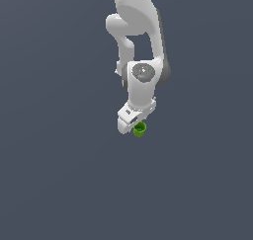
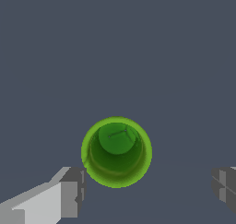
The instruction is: Pick up the object and move it to a goal position.
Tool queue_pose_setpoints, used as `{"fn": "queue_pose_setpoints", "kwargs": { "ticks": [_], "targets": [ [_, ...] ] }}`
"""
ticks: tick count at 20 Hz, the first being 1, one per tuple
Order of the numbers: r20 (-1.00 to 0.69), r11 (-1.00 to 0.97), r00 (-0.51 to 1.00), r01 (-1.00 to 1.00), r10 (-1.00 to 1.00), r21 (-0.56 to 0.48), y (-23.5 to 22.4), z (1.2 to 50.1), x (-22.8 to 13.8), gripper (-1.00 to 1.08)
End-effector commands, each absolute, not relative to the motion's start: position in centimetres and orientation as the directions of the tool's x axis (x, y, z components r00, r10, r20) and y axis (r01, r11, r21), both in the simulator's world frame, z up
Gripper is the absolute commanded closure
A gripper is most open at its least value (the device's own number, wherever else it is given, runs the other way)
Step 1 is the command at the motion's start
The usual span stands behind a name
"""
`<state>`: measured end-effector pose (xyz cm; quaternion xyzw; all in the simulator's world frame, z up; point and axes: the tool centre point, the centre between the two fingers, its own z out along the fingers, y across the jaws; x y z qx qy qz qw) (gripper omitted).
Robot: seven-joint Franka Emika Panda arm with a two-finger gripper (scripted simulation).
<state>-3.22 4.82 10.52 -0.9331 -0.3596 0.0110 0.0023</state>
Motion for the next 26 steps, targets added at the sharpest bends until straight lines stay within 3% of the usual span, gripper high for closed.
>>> {"fn": "queue_pose_setpoints", "kwargs": {
  "ticks": [1, 12, 26],
  "targets": [
    [-0.013, -0.691, 0.690, 0.723, 0.723, -0.009, 5.3, 10.2, -3.4, -0.92],
    [-0.001, -0.552, 0.552, 0.834, 0.834, -0.001, 6.6, 9.3, -3.9, -0.92],
    [0.000, -0.542, 0.542, 0.840, 0.840, 0.000, 6.7, 6.6, -4.0, -0.92]
  ]
}}
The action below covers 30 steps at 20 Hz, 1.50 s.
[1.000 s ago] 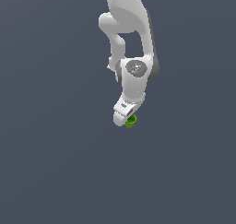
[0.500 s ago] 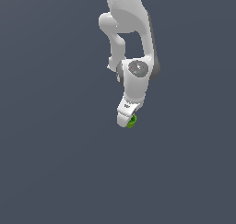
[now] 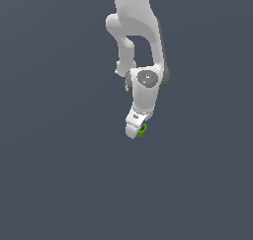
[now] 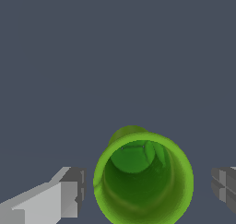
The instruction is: Pick up the object and move it to a goal position.
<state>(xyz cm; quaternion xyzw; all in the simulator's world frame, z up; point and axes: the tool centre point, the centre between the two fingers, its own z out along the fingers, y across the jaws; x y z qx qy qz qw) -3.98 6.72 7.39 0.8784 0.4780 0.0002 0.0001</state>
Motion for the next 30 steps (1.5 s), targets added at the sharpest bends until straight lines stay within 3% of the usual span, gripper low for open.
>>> {"fn": "queue_pose_setpoints", "kwargs": {
  "ticks": [1, 9, 10, 23, 30],
  "targets": [
    [0.000, -0.542, 0.542, 0.841, 0.841, 0.000, 6.7, 6.1, -4.1, -0.92],
    [0.000, -0.540, 0.540, 0.841, 0.841, 0.000, 6.7, 4.2, -4.0, -0.92],
    [0.000, -0.540, 0.540, 0.841, 0.841, 0.000, 6.7, 4.2, -4.0, 1.08],
    [0.000, -0.541, 0.541, 0.841, 0.841, 0.002, 6.7, 4.6, -3.9, 1.08],
    [0.000, -0.541, 0.541, 0.841, 0.841, 0.002, 7.5, 7.2, -4.1, 1.08]
  ]
}}
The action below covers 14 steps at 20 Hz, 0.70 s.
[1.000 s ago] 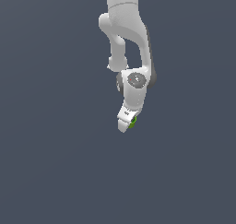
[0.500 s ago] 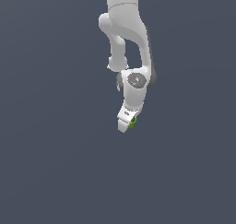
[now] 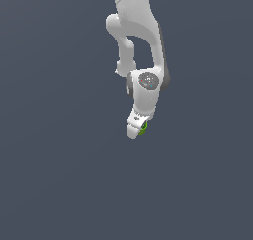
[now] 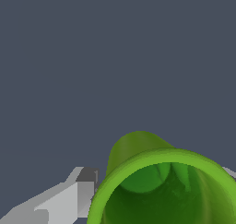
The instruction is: Pick up the object and move it to a goal position.
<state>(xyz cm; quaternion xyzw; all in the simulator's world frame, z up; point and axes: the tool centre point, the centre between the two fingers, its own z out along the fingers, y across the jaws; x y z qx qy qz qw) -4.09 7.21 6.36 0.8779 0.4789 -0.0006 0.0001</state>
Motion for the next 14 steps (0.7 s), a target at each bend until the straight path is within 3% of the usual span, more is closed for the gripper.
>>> {"fn": "queue_pose_setpoints", "kwargs": {
  "ticks": [1, 14],
  "targets": [
    [0.000, -0.541, 0.541, 0.841, 0.841, 0.002, 7.6, 7.8, -4.1, 1.08],
    [0.000, -0.539, 0.539, 0.843, 0.843, 0.001, 11.2, 20.5, -4.6, 1.08]
  ]
}}
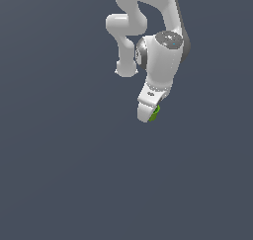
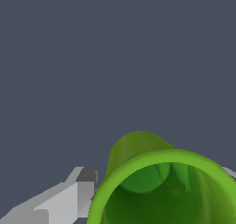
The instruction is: Pick up the object and move it to a goal position.
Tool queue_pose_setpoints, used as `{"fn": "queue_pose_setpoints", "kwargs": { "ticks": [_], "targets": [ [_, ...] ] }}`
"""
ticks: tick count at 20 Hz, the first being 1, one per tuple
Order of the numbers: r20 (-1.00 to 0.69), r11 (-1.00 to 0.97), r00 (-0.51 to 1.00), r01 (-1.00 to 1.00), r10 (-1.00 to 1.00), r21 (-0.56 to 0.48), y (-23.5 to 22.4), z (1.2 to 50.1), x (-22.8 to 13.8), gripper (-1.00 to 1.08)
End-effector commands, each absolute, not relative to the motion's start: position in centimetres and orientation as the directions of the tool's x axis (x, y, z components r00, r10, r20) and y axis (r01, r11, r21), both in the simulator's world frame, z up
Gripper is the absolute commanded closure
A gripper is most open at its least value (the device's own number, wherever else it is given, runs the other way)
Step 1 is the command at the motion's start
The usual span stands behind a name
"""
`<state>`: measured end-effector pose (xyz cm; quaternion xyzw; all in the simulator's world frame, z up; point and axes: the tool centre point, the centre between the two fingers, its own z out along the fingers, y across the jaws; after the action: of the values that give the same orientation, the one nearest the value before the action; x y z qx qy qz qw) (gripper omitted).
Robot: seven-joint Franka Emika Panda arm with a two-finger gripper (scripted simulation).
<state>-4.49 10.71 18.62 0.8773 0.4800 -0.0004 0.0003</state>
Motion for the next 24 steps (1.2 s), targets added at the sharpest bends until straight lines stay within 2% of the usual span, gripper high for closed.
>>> {"fn": "queue_pose_setpoints", "kwargs": {
  "ticks": [1, 24],
  "targets": [
    [0.000, -0.539, 0.539, 0.843, 0.843, 0.001, 11.5, 21.6, -4.6, 1.08],
    [0.000, -0.540, 0.540, 0.842, 0.842, 0.000, 18.0, 45.0, -4.7, 1.08]
  ]
}}
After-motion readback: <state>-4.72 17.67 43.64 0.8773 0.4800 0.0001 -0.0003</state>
